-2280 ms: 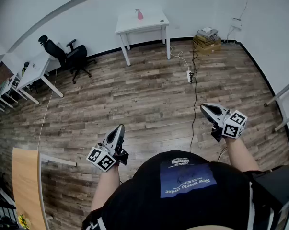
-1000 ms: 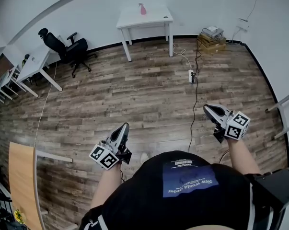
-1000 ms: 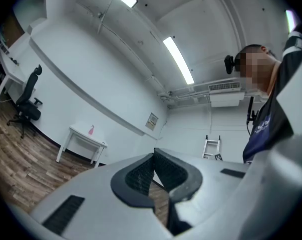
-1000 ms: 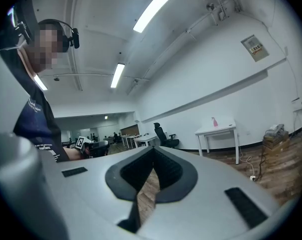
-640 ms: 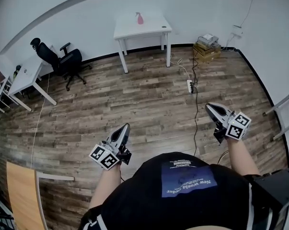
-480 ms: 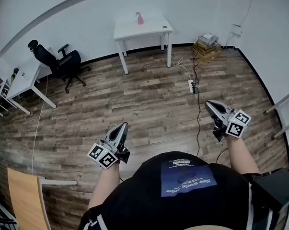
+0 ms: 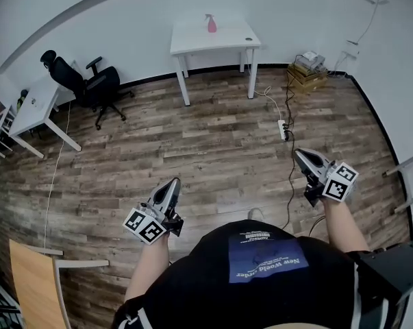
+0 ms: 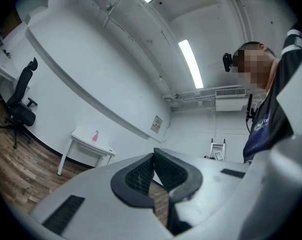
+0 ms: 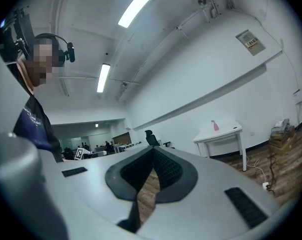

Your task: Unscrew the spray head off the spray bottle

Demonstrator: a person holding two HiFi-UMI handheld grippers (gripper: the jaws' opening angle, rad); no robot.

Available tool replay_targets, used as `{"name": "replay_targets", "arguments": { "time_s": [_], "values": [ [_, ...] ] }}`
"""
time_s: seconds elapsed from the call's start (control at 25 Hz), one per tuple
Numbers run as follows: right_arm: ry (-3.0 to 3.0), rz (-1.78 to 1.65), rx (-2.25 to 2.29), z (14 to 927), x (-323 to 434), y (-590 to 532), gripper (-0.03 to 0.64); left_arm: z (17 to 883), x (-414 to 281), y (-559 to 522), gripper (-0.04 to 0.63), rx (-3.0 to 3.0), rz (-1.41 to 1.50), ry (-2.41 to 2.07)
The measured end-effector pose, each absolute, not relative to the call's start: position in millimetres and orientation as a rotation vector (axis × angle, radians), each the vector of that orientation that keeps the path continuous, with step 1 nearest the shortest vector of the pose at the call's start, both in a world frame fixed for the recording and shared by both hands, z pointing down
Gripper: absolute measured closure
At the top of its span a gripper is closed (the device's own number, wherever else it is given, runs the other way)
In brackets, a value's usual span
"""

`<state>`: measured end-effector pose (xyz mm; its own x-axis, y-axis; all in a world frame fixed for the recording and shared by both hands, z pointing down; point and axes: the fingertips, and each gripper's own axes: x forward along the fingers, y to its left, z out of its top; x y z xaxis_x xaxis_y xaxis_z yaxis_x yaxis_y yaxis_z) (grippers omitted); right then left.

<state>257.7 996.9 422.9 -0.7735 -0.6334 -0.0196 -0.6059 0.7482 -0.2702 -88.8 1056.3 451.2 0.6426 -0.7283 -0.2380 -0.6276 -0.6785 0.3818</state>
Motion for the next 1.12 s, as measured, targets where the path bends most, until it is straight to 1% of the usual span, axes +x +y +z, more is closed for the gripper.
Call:
{"name": "replay_targets", "arguments": {
  "time_s": [0.24,0.48,0.72,0.92,1.12],
  "values": [
    [2.864,-0.372,-0.89,425,283,899,0.62,437,-56,978,0.592,2.597,-0.526,-1.203],
    [2.922,-0.302,-0.791,406,324,809,0.62,417,-4,899,0.591,2.581,-0.554,-1.273],
    [2.932,-0.324,-0.763,411,356,736,0.62,414,42,829,0.591,2.581,-0.525,-1.257],
    [2.94,-0.362,-0.772,423,355,700,0.62,417,44,784,0.592,2.576,-0.486,-1.234],
    [2.934,-0.384,-0.84,433,339,654,0.62,425,28,730,0.592,2.593,-0.506,-1.166]
  ]
}}
